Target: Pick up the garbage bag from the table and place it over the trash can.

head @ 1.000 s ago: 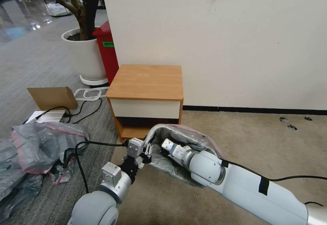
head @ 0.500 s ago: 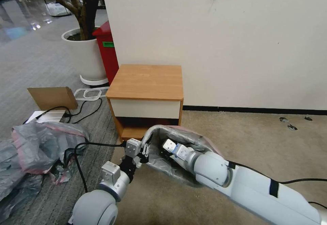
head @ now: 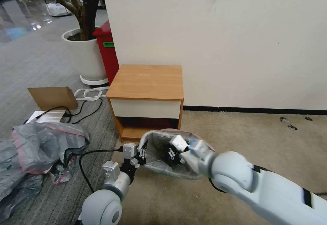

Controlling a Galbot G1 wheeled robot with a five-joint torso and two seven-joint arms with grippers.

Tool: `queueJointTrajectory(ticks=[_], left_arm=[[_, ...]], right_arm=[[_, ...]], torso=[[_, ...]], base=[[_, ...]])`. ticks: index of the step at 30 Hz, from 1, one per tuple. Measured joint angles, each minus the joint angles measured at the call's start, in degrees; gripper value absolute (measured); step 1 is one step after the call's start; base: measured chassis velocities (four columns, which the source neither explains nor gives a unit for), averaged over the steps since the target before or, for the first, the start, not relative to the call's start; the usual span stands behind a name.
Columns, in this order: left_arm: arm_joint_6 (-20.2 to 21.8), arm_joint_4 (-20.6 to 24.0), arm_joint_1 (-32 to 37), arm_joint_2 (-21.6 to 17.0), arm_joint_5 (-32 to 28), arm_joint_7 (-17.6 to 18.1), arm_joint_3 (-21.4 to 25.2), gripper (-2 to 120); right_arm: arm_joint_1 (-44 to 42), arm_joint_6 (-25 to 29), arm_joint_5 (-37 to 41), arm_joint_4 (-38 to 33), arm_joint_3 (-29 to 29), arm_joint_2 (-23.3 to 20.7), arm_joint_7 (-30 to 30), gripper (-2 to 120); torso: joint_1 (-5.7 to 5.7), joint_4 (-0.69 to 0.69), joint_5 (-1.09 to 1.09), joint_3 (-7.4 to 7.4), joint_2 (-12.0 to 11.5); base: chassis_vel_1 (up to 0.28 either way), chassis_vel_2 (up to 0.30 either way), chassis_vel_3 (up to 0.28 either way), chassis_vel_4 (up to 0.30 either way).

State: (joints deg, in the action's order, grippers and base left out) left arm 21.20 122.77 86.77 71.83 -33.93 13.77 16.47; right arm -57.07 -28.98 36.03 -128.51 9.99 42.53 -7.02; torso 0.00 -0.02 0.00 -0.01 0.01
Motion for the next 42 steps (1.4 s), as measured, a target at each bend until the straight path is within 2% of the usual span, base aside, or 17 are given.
queueJointTrajectory(ticks=[1,3,4,7,8,10,12,16,17,19,21,28,31,33,40,41,42], left_arm=[[0.7,0.0,0.2,0.2,-3.0,2.5,-0.3,6],[2.1,0.8,1.2,0.5,-6.9,5.6,-0.5,6],[2.1,0.8,1.2,0.5,-6.9,5.6,-0.5,6],[4.0,2.7,4.1,0.3,-8.0,6.9,-0.4,6],[4.0,2.7,4.1,0.3,-8.0,6.9,-0.4,6],[4.8,3.8,5.8,-0.2,-8.0,7.3,-0.2,6],[5.0,4.1,6.3,-0.3,-8.0,7.5,-0.2,6],[5.5,5.0,8.5,-0.4,-6.8,8.1,-0.7,6],[5.5,5.0,8.5,-0.4,-6.8,8.1,-0.7,6],[5.5,5.0,9.4,-0.4,-5.8,8.1,-1.2,6],[5.4,5.0,9.7,-0.4,-5.6,8.1,-1.4,6],[3.9,4.8,10.9,-0.1,-1.9,8.1,-3.9,6],[3.9,4.7,11.0,-0.1,-1.5,8.1,-4.2,6],[4.8,4.6,11.2,0.0,-0.9,8.1,-4.3,13],[5.4,4.7,11.2,-0.2,-0.6,8.2,-3.5,37],[5.4,4.7,11.2,-0.2,-0.6,8.2,-3.5,37],[5.4,4.9,11.2,-0.2,-0.6,8.2,-3.2,44]], right_arm=[[-4.0,4.0,-2.1,-0.6,-2.4,0.2,-1.7,0],[-11.4,8.1,-6.2,-1.5,-8.6,3.0,-3.2,2],[-11.4,8.1,-6.2,-1.5,-8.6,3.0,-3.2,2],[-22.9,12.7,-12.3,-3.0,-17.2,8.8,-3.9,17],[-22.9,12.7,-12.3,-3.0,-17.2,8.8,-3.9,17],[-28.9,15.1,-16.6,-3.5,-21.1,12.6,-5.6,26],[-30.7,16.1,-18.0,-3.5,-22.1,14.0,-6.3,29],[-37.5,22.3,-25.3,-1.7,-26.9,20.7,-8.3,48],[-37.5,22.3,-25.3,-1.7,-26.9,20.7,-8.3,48],[-39.5,24.8,-26.7,-0.7,-28.4,22.6,-8.6,58],[-40.1,25.3,-26.8,-0.6,-28.8,23.0,-8.7,60],[-42.2,27.3,-26.6,0.1,-30.4,24.4,-9.6,92],[-42.1,27.4,-26.5,0.3,-30.4,24.3,-9.9,95],[-41.9,27.4,-26.3,0.5,-30.5,24.3,-10.6,100],[-41.4,27.3,-25.5,0.6,-30.6,24.3,-10.9,100],[-41.4,27.3,-25.5,0.6,-30.6,24.3,-10.9,100],[-41.2,27.2,-25.3,0.6,-30.6,24.3,-10.9,100]], torso=[[0.00,0.01,0.00,0.00,0.0],[0.00,0.01,0.00,0.00,0.0],[0.00,0.01,0.00,0.00,0.0],[0.00,0.01,0.01,0.00,0.0],[0.00,0.01,0.01,0.00,0.0],[0.00,0.01,-0.01,0.00,0.0],[0.00,0.01,0.00,0.00,0.0],[0.00,0.02,0.00,0.00,0.0],[0.00,0.02,0.00,0.00,0.0],[0.00,0.02,0.00,0.00,0.0],[0.00,0.02,-0.01,0.00,0.0],[0.00,0.02,0.00,0.00,0.0],[0.00,0.02,0.00,0.00,0.0],[0.00,0.02,0.00,0.00,0.0],[0.00,0.02,0.00,0.00,0.0],[0.00,0.02,0.00,0.00,0.0],[0.00,0.02,0.00,0.01,0.0]], base=[[0.000,0.000,0.000,0.000],[0.000,0.000,0.000,0.000],[0.000,0.000,0.000,0.000],[0.000,0.000,0.000,0.000],[0.000,0.000,0.000,0.000],[0.000,0.000,0.000,0.000],[0.000,0.000,0.000,0.000],[0.000,0.000,0.000,0.000],[0.000,0.000,0.000,0.000],[0.000,0.000,0.000,0.000],[0.000,0.000,0.000,0.000],[0.000,0.000,0.000,0.000],[0.000,0.000,0.000,0.000],[0.000,0.000,0.000,0.000],[0.000,0.000,0.000,0.000],[0.000,0.000,0.000,0.000],[0.000,0.000,0.000,0.000]])
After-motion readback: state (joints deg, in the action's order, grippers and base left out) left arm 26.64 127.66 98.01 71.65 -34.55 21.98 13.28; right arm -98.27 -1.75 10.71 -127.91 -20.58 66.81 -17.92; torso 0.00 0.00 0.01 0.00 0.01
